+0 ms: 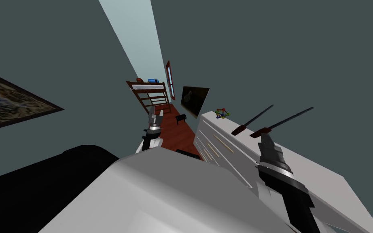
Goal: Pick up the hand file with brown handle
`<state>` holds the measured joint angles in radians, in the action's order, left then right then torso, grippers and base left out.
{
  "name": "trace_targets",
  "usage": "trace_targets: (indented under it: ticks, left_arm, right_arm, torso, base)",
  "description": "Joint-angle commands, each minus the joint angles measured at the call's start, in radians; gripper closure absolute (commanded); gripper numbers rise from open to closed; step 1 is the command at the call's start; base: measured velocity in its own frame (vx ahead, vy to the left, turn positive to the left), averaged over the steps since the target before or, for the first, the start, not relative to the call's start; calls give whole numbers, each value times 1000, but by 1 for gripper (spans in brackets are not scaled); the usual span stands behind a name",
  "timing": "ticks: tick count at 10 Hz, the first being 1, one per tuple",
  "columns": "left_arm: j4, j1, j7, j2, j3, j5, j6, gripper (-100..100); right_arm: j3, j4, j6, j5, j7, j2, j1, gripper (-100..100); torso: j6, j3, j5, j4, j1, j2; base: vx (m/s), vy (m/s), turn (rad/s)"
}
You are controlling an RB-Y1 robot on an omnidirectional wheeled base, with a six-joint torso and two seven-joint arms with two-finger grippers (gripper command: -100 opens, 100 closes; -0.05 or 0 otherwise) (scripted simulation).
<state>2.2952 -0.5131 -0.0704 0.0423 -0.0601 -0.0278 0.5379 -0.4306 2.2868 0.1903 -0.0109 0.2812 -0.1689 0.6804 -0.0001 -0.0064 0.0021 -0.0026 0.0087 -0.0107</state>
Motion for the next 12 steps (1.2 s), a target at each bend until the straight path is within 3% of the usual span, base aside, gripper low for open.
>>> trace_targets:
  ticks: [1,2,3,8,12]
  left_arm:
    - [0,0,0,0,0,0,0,0]
    - [0,0,0,0,0,0,0,0]
    - [0,0,0,0,0,0,0,0]
    - [0,0,0,0,0,0,0,0]
    - [0,0,0,0,0,0,0,0]
  right_arm:
    - [-50,3,-50,-29,41,-6,9,-100]
    - [-80,0,-81,-48,63,-10,14,-100]
    - [-84,0,-81,-48,63,-10,14,-100]
    - [-221,-25,-200,-148,151,-42,27,-100]
    - [-308,-52,-269,-226,190,-81,25,-100]
  torso:
    - [0,0,0,0,0,0]
    - [0,0,0,0,0,0]
    - [0,0,0,0,0,0]
    - [0,1,-1,0,-4,1]
    - [0,1,-1,0,-6,2]
  base:
    - [142,139,-61]
    - [159,147,-51]
    - [106,103,-25]
    - [122,90,-47]
    - [120,75,-37]
